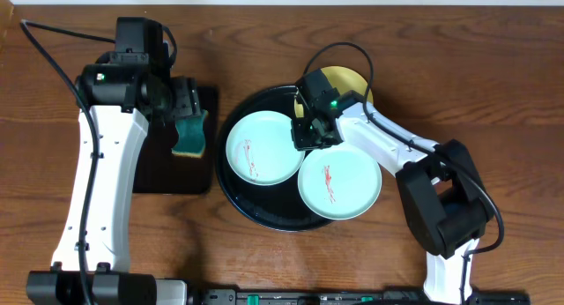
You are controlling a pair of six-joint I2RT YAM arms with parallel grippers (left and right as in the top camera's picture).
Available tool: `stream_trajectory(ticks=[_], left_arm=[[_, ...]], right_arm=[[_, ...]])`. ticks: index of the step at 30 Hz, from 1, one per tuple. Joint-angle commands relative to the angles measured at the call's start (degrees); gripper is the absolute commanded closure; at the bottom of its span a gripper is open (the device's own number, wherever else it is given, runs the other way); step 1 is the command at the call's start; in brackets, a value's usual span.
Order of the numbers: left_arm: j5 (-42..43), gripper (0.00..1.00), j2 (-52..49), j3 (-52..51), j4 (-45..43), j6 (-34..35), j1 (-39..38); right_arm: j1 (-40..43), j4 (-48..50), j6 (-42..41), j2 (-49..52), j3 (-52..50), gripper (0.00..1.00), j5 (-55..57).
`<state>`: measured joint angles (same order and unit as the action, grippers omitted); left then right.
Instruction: Clean dirty plates on tray and stack at the side
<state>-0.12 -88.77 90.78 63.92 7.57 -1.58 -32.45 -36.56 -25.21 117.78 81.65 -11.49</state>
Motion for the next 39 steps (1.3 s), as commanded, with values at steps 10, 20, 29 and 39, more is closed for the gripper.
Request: stream_trajectory(ticks=[10,20,29,39], left_arm=[[-0.81,0.22,-3.45,-1.33,-1.33,0.66,0.28],[-0.79,0.22,-13.14,-1.38,-2.29,-2.08,0.28],[-0.81,0.26,-24.83,-1.38,-2.62,-10.29,0.28],[-0.55,0.32,-33.86,-1.38,-5.14,-11.63,2.16]], right_arm=[[-3.41,0.13,-4.87,2.36,0.72,0.71,2.1],[-2.82,0.22,-6.49,3.13,0.74,0.99,1.99],[-2.8,0.26,-6.47,3.13,0.74,0.95,1.99],[-2.8,0.24,-6.47,3.13,0.74,0.91,1.99]])
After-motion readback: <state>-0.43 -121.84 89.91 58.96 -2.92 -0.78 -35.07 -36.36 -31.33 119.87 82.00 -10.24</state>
